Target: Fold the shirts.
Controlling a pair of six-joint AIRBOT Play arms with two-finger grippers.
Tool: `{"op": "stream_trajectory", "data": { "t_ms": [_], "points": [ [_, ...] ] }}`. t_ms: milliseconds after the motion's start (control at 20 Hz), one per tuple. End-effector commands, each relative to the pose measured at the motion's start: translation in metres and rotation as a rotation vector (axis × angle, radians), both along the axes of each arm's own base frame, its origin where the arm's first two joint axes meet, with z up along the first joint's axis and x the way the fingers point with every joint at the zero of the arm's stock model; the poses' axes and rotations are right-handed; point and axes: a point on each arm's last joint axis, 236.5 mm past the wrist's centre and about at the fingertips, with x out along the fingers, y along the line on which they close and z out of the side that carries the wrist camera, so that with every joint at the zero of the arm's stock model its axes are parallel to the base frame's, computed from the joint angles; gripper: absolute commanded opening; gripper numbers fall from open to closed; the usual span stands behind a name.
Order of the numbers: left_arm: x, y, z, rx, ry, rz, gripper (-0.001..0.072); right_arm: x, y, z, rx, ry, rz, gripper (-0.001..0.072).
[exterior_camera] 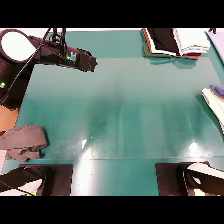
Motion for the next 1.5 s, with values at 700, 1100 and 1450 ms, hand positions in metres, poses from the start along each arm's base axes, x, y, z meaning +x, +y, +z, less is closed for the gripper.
{"op": "stream_trajectory", "data": {
  "t_ms": [700, 1100, 1450],
  "points": [
    [0.001, 0.0, 0.0, 0.001, -0.003, 0.001, 0.0026, 0.145, 0.219, 0.03, 0.353, -0.388, 0.497, 0.0482],
    [0.001, 0.0, 0.001, -0.002, -0.005, 0.002, 0.0026, 0.16, 0.449, 0.036, 0.436, -0.333, 1.019, 0.0428],
    [0.016, -0.003, 0.02, -0.057, -0.087, 0.035, 0.0026, 0.141, 0.506, 0.036, 0.463, -0.306, 1.159, 0.0016]
  ]
}}
